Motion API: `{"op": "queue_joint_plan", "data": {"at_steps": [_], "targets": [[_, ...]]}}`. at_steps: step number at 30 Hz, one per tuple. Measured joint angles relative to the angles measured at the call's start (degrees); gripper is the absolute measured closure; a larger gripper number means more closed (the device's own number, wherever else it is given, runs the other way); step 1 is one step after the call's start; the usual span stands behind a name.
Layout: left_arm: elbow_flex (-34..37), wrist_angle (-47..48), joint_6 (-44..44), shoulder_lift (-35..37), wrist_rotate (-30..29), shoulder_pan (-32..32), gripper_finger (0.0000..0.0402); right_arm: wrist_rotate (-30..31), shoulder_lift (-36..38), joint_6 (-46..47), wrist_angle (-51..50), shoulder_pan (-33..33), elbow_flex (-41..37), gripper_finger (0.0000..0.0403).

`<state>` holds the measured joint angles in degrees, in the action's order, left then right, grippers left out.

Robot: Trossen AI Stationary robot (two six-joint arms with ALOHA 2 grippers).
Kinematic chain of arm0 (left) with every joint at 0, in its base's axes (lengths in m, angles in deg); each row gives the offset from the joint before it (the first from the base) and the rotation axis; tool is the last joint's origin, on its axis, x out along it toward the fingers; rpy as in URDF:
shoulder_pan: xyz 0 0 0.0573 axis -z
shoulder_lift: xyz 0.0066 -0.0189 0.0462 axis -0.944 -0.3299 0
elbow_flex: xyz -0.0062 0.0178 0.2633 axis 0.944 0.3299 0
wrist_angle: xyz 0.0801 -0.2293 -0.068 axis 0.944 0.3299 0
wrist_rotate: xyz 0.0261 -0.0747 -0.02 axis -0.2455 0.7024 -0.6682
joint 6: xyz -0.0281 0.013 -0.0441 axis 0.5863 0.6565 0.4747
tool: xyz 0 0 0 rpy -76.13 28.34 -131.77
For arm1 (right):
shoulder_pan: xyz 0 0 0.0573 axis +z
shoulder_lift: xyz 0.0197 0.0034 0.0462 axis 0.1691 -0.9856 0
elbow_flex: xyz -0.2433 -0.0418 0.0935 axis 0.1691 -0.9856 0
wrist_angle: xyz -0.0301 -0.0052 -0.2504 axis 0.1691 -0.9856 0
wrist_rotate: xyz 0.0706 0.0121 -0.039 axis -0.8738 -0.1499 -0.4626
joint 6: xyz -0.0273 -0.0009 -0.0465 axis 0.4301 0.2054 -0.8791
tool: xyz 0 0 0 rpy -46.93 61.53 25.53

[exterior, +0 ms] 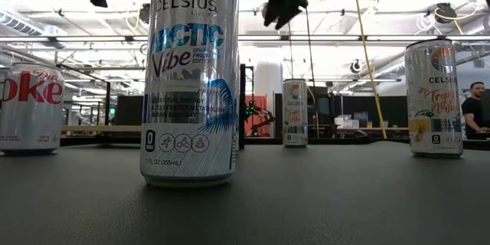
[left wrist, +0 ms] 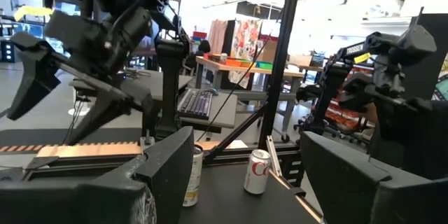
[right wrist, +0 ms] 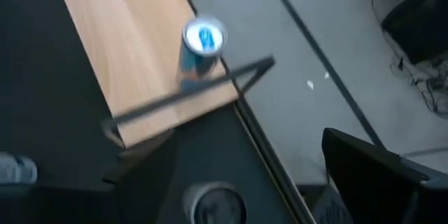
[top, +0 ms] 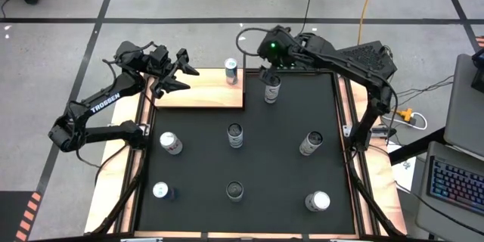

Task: Place canned beverage on shelf
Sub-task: Put the top white yellow soda can on the shelf

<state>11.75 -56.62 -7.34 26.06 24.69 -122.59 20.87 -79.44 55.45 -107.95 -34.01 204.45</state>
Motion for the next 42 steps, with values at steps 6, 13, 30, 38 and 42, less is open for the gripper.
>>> {"op": "queue_joint_plan", "data": {"at_steps": [6, 13, 30, 38, 42], "targets": [[0.0, 0.0, 0.0, 0.0, 0.0, 0.0, 0.0141, -0.2, -0.3, 2.2, -7.7, -0.6, 0.0, 0.0015], [0.0, 0.0, 0.0, 0.0, 0.0, 0.0, 0.0141, -1.7, -0.3, 4.3, -10.3, -0.6, 0.0, 0.0006], [0.0, 0.0, 0.0, 0.0, 0.2, 0.0, 0.0141, -12.1, -0.7, 12.3, -11.0, -7.2, -5.4, 0.0009], [0.0, 0.0, 0.0, 0.0, 0.2, 0.0, 0.0141, -12.2, -0.7, 11.3, -8.1, -8.1, -10.1, 0.0009], [0.0, 0.0, 0.0, 0.0, 0.2, 0.0, 0.0141, -14.6, -0.7, 10.7, -5.5, -8.2, -13.3, 0.0009]]}}
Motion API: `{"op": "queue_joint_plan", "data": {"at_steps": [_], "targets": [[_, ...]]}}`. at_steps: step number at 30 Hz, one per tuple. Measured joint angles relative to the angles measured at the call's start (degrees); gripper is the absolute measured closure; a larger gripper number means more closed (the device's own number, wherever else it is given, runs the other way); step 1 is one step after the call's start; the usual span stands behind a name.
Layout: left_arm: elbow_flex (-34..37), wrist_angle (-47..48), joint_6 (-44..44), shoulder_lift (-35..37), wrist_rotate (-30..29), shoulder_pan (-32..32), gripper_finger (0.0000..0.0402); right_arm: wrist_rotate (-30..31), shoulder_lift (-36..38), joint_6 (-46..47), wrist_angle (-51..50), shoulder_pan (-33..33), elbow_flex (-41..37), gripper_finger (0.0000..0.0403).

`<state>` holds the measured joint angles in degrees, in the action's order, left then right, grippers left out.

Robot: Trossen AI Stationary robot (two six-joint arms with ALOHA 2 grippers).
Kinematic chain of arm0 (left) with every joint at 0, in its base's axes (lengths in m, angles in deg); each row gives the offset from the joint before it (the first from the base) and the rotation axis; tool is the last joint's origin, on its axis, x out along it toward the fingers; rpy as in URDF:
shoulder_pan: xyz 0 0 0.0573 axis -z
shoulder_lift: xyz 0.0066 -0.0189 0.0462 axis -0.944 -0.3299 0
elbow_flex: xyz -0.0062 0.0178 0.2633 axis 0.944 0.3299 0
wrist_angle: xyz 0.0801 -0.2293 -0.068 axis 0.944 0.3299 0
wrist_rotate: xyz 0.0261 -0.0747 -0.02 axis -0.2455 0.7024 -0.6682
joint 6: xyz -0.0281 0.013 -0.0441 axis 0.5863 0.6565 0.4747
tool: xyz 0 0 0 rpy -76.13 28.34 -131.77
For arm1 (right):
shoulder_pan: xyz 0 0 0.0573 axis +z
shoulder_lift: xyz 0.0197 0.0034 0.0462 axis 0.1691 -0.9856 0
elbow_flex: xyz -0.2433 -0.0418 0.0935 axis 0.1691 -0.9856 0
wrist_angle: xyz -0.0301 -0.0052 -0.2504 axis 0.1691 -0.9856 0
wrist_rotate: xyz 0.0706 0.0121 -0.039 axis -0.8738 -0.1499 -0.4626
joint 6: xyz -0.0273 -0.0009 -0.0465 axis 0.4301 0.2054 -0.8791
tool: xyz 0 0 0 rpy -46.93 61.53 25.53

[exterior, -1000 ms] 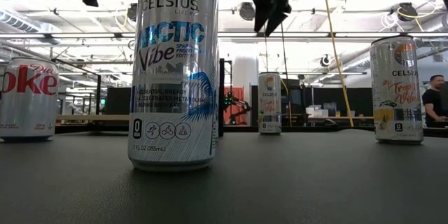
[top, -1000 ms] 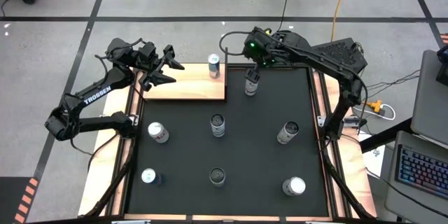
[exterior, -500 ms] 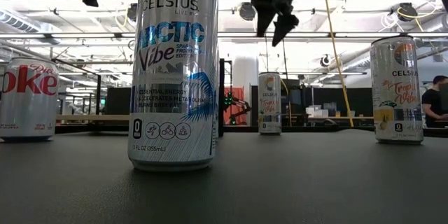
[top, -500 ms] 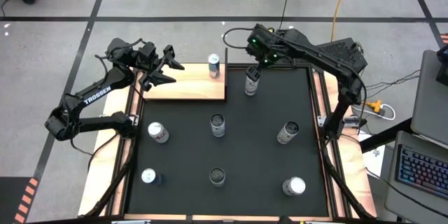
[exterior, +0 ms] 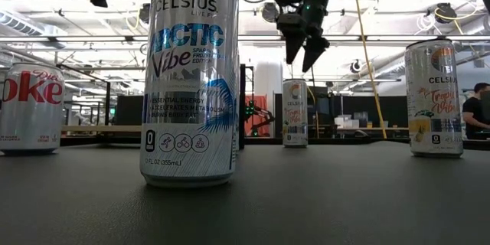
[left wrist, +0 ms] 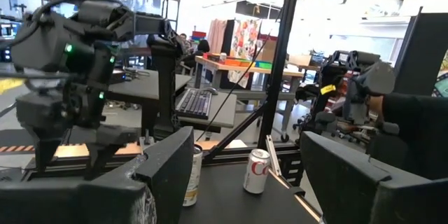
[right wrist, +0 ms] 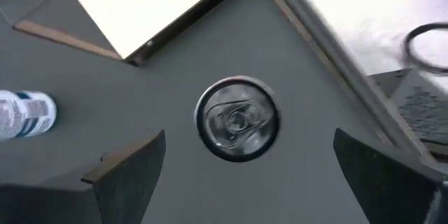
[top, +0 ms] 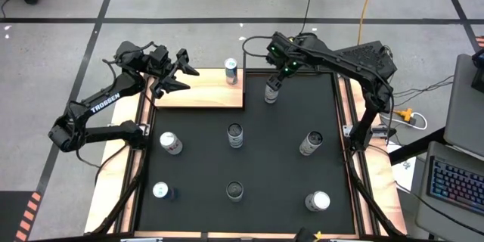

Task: Place canned beverage on shelf
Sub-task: Put the top white yellow soda can on the shelf

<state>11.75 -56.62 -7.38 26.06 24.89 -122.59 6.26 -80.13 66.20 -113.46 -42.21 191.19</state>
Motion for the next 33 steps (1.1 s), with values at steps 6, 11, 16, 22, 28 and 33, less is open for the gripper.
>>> {"op": "queue_joint_plan", "data": {"at_steps": [6, 11, 16, 22, 28, 33], "targets": [[0.0, 0.0, 0.0, 0.0, 0.0, 0.0, 0.0141, -0.6, 0.0, -0.2, 1.9, -0.1, -4.0, 0.0009], [0.0, 0.0, 0.0, 0.0, 0.0, 0.0, 0.0141, -0.6, 0.0, -0.2, 5.3, -0.1, -5.7, 0.0009], [0.0, 0.0, 0.0, 0.0, 0.0, 0.0, 0.0141, -0.6, 0.0, -0.4, 6.5, -0.1, -7.2, 0.0009], [0.0, 0.0, 0.0, 0.0, 0.0, 0.0, 0.0141, -0.5, 0.0, 0.0, 8.1, -0.1, -9.9, 0.0009], [0.0, 0.0, 0.0, 0.0, 0.0, 0.0, 0.0141, -0.4, 0.0, 0.0, 10.7, -0.1, -10.6, 0.0012], [0.0, 0.0, 0.0, 0.0, 0.0, 0.0, 0.0141, -0.4, 0.0, 0.0, 10.8, -0.1, -10.6, 0.0042]]}}
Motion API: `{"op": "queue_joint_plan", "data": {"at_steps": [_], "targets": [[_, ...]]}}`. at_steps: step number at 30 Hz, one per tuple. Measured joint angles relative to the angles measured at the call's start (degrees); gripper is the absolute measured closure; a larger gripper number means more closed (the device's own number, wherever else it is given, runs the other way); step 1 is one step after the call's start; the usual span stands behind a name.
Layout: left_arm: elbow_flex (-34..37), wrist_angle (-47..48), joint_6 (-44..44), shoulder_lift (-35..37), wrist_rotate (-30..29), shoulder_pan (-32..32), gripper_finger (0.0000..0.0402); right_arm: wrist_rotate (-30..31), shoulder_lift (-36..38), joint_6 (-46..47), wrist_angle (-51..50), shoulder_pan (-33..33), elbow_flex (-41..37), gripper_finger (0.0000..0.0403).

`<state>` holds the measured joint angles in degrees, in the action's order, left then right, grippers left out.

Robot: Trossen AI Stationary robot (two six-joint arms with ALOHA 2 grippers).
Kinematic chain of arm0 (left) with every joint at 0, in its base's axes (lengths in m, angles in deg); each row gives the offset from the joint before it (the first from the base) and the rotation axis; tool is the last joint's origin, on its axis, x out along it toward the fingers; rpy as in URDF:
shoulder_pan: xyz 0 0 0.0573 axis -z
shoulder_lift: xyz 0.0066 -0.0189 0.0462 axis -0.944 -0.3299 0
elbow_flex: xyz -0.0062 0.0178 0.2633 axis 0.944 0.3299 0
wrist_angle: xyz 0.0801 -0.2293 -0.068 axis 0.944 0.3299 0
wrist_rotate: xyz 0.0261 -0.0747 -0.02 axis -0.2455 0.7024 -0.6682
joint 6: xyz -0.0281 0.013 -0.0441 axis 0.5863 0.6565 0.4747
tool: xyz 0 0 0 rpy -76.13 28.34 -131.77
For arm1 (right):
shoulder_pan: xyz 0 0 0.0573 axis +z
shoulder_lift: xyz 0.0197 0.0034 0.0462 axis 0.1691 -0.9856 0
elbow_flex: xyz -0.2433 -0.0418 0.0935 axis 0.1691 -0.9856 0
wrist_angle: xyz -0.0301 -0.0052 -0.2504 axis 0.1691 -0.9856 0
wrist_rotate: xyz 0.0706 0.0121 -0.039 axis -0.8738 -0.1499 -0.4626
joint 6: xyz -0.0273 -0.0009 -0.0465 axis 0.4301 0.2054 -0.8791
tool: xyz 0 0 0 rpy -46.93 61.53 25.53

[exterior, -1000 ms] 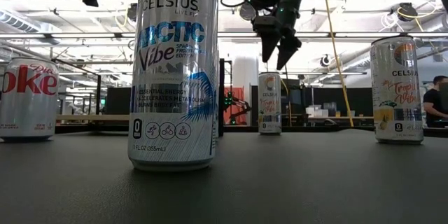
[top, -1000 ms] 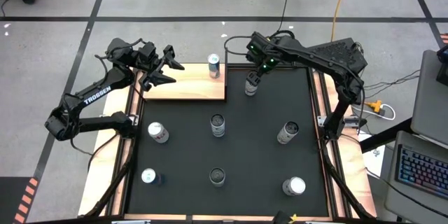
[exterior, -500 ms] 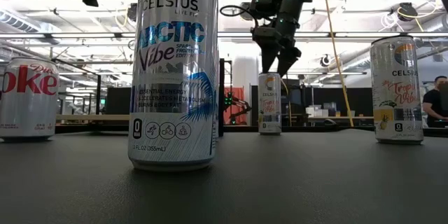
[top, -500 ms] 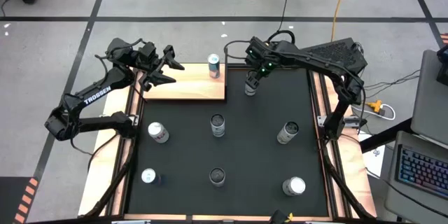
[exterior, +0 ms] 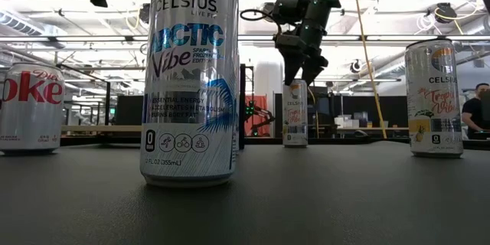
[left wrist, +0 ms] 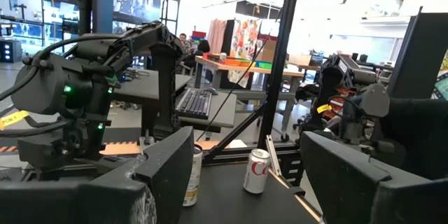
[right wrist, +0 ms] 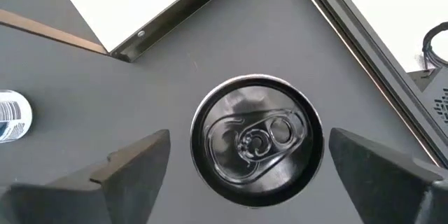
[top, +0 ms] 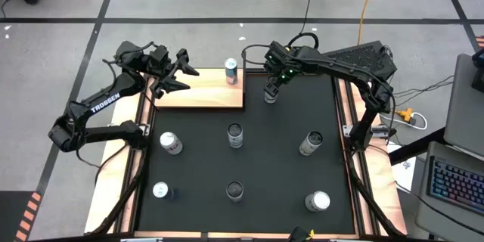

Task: Place canned beverage on shelf
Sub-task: Put the top white yellow soda can on the shelf

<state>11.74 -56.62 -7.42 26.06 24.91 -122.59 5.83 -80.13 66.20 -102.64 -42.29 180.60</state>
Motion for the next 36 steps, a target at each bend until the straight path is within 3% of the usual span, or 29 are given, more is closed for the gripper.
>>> {"op": "queue_joint_plan", "data": {"at_steps": [14, 30, 36], "targets": [[0.0, 0.0, 0.0, 0.0, 0.0, 0.0, 0.0141, 0.1, 0.0, 0.0, -0.3, 0.0, 0.0, 0.0195], [0.0, 0.0, 0.0, 0.0, 0.0, 0.0, 0.0141, 0.1, 0.0, 0.0, -0.6, 0.0, 0.2, 0.0199], [0.0, 0.0, 0.0, 0.0, 0.0, 0.0, 0.0141, 0.0, -0.1, 0.6, -5.1, 0.0, 4.3, 0.0199]]}}
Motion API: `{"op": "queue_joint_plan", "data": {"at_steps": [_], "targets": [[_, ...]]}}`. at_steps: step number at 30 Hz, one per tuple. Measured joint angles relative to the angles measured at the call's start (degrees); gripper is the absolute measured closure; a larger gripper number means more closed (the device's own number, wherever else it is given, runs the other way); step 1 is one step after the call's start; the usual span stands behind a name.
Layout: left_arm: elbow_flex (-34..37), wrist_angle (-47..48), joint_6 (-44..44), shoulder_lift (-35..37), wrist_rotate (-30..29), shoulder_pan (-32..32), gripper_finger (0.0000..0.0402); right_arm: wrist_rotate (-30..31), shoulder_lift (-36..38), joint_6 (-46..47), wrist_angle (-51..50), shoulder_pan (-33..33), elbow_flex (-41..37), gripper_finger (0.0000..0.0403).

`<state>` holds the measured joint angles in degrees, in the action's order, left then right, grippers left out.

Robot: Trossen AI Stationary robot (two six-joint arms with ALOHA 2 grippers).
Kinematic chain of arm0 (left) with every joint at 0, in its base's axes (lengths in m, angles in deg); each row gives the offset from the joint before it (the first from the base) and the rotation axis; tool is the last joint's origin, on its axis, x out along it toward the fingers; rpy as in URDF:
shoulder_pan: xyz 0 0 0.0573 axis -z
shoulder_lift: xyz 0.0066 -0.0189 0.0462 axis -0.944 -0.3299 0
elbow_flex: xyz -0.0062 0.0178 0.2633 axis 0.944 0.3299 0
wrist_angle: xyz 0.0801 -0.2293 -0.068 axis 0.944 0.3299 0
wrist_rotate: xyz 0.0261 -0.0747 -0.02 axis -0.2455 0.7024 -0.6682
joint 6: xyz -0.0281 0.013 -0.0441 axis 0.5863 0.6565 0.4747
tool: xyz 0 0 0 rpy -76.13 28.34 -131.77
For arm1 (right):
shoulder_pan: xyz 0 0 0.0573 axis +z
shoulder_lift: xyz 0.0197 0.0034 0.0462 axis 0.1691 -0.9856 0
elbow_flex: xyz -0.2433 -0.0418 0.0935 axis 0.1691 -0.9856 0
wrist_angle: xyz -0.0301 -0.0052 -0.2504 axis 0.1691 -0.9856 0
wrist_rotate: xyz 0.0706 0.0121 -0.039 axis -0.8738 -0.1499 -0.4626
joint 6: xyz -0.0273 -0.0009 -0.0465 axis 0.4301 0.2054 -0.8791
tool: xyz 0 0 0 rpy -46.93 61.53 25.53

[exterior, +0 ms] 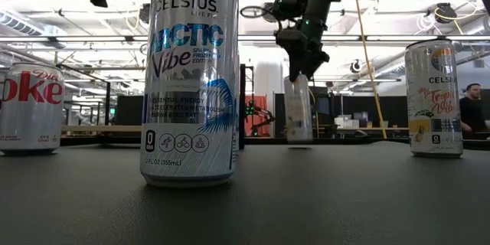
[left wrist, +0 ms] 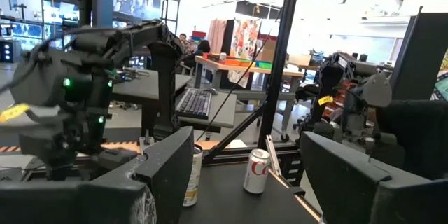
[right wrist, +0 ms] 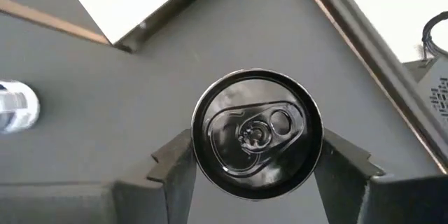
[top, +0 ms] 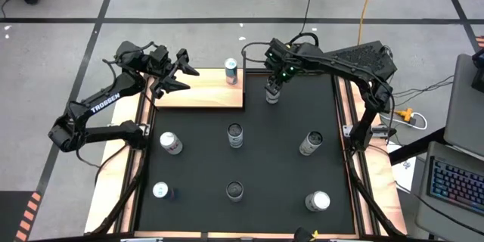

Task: Place canned beverage on shelf
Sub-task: Put the top white yellow soda can on the shelf

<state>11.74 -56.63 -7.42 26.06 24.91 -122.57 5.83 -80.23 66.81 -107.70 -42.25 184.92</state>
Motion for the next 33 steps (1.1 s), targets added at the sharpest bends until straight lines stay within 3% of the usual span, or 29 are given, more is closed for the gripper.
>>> {"op": "queue_joint_plan", "data": {"at_steps": [21, 33], "targets": [[0.0, 0.5, 0.1, 0.0, -0.5, 0.0, 0.0141, 3.1, 0.1, -2.5, -6.1, 1.9, 27.7, 0.0199], [0.0, 3.1, 0.1, 0.0, -2.0, -0.4, 0.0141, 1.7, 0.1, -2.3, 4.7, 2.3, 31.1, 0.0200]]}}
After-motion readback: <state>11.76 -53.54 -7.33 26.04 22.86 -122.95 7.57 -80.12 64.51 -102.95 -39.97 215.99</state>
